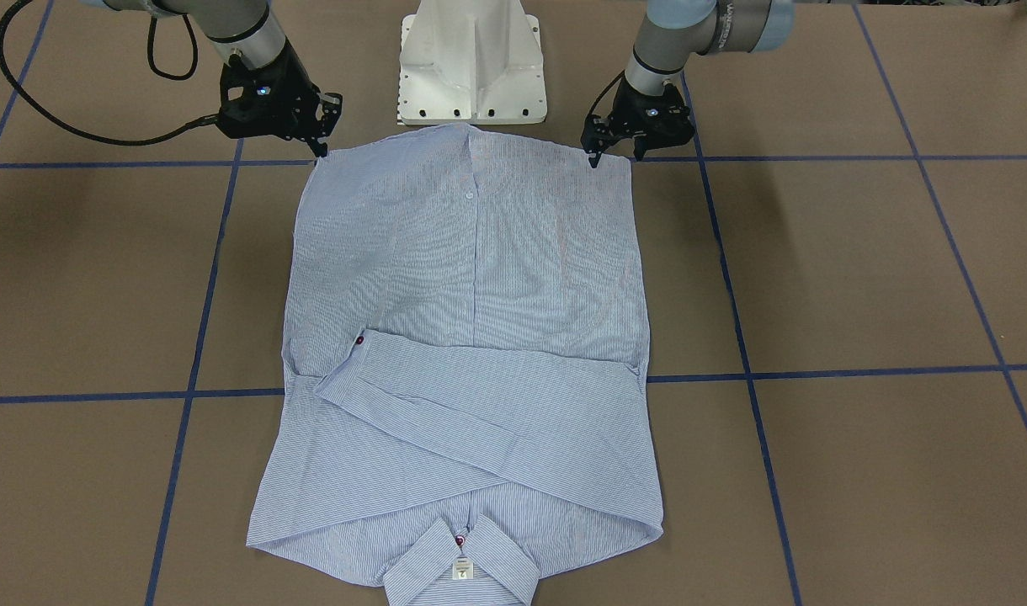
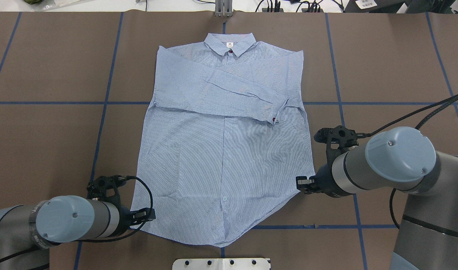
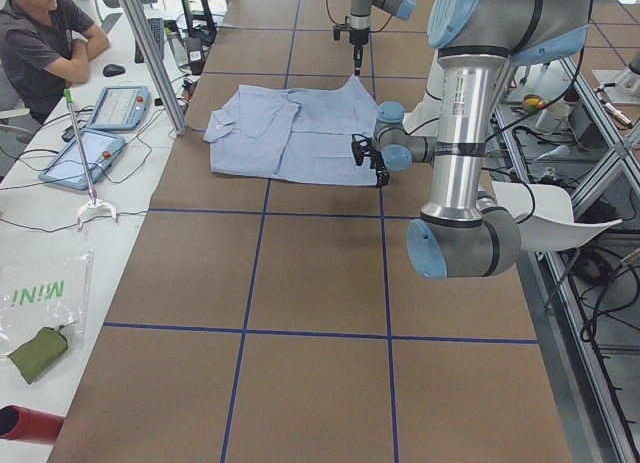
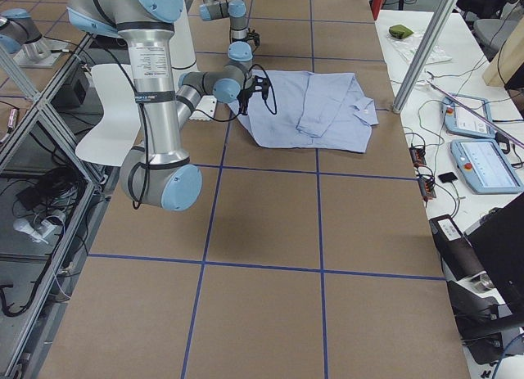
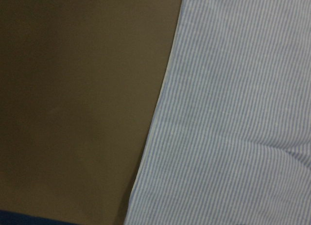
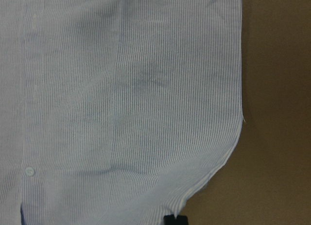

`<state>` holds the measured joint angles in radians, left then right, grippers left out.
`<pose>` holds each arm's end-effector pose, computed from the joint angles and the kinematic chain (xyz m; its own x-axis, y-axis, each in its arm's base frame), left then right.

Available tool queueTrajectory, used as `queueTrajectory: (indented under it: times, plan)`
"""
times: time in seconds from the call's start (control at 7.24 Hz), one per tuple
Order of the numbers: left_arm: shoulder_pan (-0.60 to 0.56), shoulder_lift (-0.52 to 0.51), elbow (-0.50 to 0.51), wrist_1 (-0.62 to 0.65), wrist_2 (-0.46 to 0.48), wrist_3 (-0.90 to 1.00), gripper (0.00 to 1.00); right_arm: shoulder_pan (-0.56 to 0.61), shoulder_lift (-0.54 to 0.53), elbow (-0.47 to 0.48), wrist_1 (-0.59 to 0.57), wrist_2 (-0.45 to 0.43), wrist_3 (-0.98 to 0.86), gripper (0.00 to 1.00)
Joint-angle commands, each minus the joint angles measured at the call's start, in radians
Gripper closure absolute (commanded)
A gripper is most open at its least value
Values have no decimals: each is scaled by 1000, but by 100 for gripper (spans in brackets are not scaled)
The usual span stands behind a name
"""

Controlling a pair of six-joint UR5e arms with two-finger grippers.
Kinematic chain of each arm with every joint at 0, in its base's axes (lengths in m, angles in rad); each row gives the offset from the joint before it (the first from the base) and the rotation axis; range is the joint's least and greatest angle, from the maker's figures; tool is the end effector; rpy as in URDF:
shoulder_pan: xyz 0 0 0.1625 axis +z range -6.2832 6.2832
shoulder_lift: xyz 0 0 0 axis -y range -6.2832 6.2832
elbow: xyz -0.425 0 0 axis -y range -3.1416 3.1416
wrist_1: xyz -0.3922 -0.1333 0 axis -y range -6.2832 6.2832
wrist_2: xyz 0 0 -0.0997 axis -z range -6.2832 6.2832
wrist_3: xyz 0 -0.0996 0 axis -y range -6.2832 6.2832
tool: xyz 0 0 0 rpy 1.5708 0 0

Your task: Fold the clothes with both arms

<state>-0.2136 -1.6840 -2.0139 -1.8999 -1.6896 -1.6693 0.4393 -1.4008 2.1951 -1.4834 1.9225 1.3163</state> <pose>0.4832 -0.2291 0.3631 0.6037 -0.2309 -0.7630 0.1811 0.9718 -0.1508 -0.3944 -0.2947 0.2841 0.5969 0.0193 0.8021 -0.0086 0.9998 -0.0177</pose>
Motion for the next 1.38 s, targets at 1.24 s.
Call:
queueTrajectory:
  times: [1.24]
  plan:
    - [-20,-3,3,36,-1,3,48,18,14,-2,-1,6,-2,100]
